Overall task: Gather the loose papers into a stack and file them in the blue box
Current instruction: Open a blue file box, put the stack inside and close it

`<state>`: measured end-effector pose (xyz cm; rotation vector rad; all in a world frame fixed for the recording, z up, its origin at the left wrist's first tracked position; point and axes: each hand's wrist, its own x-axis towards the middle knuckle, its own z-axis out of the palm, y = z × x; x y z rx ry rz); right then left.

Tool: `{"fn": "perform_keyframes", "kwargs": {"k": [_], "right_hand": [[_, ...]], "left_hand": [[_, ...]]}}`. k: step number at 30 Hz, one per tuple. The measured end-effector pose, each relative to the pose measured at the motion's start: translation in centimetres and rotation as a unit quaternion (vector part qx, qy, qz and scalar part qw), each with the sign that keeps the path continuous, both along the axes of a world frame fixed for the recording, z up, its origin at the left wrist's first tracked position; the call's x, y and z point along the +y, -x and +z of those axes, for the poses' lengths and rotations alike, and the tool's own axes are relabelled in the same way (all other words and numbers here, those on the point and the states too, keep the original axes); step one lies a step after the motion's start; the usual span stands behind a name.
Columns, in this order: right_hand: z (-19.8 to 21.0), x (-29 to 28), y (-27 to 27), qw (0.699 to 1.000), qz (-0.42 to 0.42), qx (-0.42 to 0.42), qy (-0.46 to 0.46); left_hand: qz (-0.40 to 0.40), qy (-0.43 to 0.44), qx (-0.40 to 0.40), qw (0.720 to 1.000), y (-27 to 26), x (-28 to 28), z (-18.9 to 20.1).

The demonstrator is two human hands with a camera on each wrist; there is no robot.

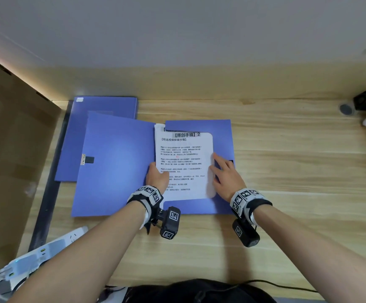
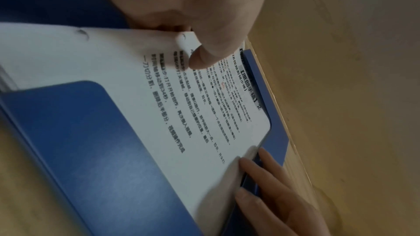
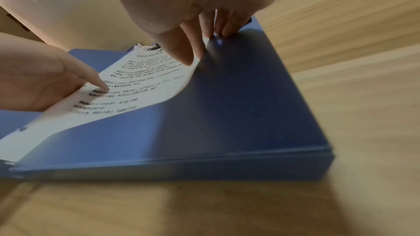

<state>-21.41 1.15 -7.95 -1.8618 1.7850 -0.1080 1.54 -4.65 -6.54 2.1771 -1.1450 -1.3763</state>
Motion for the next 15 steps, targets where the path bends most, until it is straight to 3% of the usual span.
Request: {"fn": "perform_keyframes", "kwargs": {"k": [5,11,15], "right_hand": [[0.4,0.2,0.5,0.997,-0.003,-0.065,-0.031],[1.1,0.3,0.6,0.994,0.079,0.013,-0.071],[0.7,0.8,0.6,0.995,-0.003,-0.103,-0.017]], "left_hand": [[-0.014,-0.008,0.009,1.0,2.0,0.8,-0.5],[-0.006,-0.006,0.009,1.0,2.3,0.5,-0.8],[-0.068,-0.004,0.006,0.998,2.4,0.5,-1.1]]}}
